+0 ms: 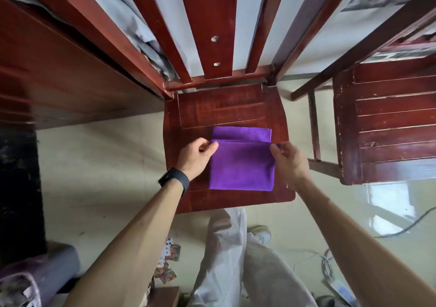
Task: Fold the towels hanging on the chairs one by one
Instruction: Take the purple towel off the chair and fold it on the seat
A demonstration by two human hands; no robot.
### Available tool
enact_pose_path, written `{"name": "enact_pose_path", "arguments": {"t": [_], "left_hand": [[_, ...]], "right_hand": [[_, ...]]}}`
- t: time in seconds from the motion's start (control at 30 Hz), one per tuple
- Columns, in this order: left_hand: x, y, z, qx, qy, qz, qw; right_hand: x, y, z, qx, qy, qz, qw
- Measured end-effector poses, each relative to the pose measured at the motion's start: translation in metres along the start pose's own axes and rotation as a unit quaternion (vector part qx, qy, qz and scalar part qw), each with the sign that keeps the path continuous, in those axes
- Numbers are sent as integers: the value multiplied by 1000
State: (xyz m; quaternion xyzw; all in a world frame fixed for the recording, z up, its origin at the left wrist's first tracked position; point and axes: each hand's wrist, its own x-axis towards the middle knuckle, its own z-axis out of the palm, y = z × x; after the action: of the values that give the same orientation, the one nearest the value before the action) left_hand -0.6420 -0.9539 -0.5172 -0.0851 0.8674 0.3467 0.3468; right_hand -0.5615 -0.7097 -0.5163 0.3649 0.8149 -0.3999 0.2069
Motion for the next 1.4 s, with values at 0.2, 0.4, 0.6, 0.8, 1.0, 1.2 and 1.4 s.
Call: {"name": "enact_pose_path", "arguments": {"t": [0.2, 0.4, 0.6, 0.8, 1.0, 1.2, 1.4], "left_hand": [[47, 3, 18, 18, 25, -21, 999], [59, -6, 31, 39, 53, -29, 997], [64, -5, 32, 85, 77, -27, 993], [50, -3, 37, 212, 178, 50, 960], [11, -32, 75, 346, 124, 301, 880], [36, -46, 74, 372, 70, 263, 888], [34, -48, 78, 371, 101, 242, 891]], "right_hand": [[48, -3, 19, -21, 6, 7, 1000], [62, 3, 29, -52, 30, -11, 998], [69, -4, 35, -87, 49, 3, 995], [48, 1, 46, -56, 157, -21, 986], [-7, 17, 87, -235, 155, -248, 927], [21, 47, 92, -283, 69, -249, 924], [10, 43, 98, -244, 96, -140, 955]]}}
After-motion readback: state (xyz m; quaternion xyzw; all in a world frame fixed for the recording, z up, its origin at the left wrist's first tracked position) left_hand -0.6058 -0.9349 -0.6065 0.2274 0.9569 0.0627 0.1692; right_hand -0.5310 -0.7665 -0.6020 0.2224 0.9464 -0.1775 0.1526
